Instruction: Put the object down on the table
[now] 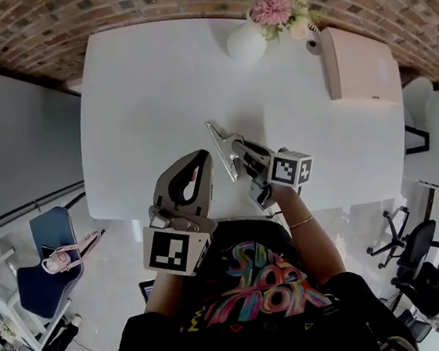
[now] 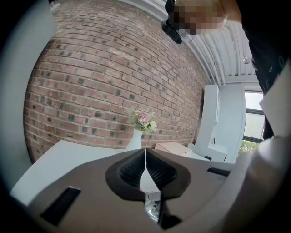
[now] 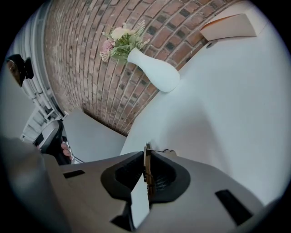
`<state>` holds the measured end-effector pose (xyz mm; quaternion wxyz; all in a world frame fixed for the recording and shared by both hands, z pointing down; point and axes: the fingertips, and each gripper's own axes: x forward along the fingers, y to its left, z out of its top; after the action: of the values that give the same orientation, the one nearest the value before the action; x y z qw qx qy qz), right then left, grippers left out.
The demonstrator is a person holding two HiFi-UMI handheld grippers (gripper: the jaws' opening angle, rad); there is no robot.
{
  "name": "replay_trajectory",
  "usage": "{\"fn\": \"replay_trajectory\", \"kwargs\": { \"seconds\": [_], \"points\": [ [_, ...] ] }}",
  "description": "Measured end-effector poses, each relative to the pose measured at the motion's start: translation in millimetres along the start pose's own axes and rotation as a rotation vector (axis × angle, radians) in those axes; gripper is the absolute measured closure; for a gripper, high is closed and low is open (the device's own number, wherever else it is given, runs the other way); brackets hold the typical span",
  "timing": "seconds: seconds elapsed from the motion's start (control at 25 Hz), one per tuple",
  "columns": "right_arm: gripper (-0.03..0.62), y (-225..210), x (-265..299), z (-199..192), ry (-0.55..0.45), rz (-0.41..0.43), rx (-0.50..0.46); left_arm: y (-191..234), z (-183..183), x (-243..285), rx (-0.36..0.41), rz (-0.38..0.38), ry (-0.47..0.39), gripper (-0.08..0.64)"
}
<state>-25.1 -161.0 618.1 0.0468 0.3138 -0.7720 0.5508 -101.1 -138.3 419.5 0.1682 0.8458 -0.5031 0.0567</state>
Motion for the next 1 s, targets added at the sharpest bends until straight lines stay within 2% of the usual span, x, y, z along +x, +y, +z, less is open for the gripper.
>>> {"fn": "replay_trajectory", "kwargs": {
  "seconds": [0.32,0.64,0.84,1.0],
  "points": [
    [0.520,-2,-2,0,-0.015,0.017,0.073,-2,5,-1,0.007,-0.006,-0.009,0.532],
    [0.468,-1,-21,8,-0.069,-0.006,0.077,-8,18,-6,0.025,-0.017,-0.033,0.532],
    [0.465,15,-43,19,-0.118,0.007,0.036,-15,29,-11,0.043,-0.029,-0.055,0.532],
    [0.465,46,-67,42,-0.199,0.045,-0.057,-19,39,-14,0.059,-0.032,-0.081,0.532]
  ]
}}
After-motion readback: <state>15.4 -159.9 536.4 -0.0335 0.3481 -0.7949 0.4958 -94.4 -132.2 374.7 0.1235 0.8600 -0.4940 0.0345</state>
